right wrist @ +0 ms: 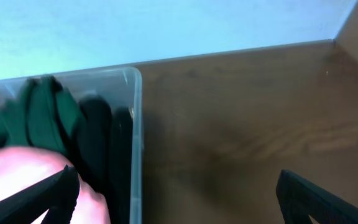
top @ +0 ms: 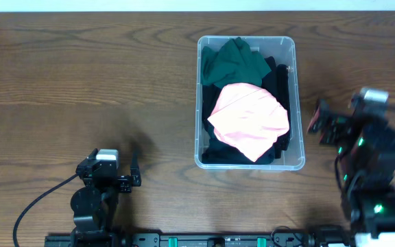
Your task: Pack container
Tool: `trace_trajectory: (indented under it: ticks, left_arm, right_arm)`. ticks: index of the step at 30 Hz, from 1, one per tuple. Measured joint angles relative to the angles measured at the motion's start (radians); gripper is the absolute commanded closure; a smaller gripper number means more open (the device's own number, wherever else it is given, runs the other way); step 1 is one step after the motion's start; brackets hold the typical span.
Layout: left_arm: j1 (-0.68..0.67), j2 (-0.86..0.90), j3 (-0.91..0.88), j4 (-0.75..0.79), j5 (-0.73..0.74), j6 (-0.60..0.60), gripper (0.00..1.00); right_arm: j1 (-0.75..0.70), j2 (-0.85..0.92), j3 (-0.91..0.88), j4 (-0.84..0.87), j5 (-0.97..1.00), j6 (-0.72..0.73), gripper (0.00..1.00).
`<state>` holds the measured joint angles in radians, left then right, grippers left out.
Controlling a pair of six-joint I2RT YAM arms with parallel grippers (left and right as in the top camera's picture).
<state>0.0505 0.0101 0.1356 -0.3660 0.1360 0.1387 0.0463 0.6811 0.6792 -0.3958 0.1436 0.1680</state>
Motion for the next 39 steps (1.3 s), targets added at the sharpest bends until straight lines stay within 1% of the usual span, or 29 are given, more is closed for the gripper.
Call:
trace_trajectory:
  ticks: [5,11,21,27,39]
  left_arm:
    - [0.0,0.0,0.0,0.0,0.0,0.0,0.02]
    - [0.0,0.0,0.0,0.0,0.0,0.0,0.02]
    - [0.0,0.0,0.0,0.0,0.0,0.0,0.02]
    - [0.0,0.0,0.0,-0.001,0.0,0.0,0.02]
    - [0.0,0.0,0.0,0.0,0.0,0.0,0.02]
  right_arm:
    - [0.0,-0.172,-0.192,0.036,-0.013,0.006,0.01]
    - [0.0,-0.369,-0.378,0.067,-0.017,0.008,0.01]
    - [0.0,-0.649,-0.563,0.119,-0.024,0.008,0.01]
    - [0.0,-0.662,-0.603,0.163,-0.024,0.008,0.01]
    - [0.0,-0.663,-0.603,0.165,-0.039,0.008,0.01]
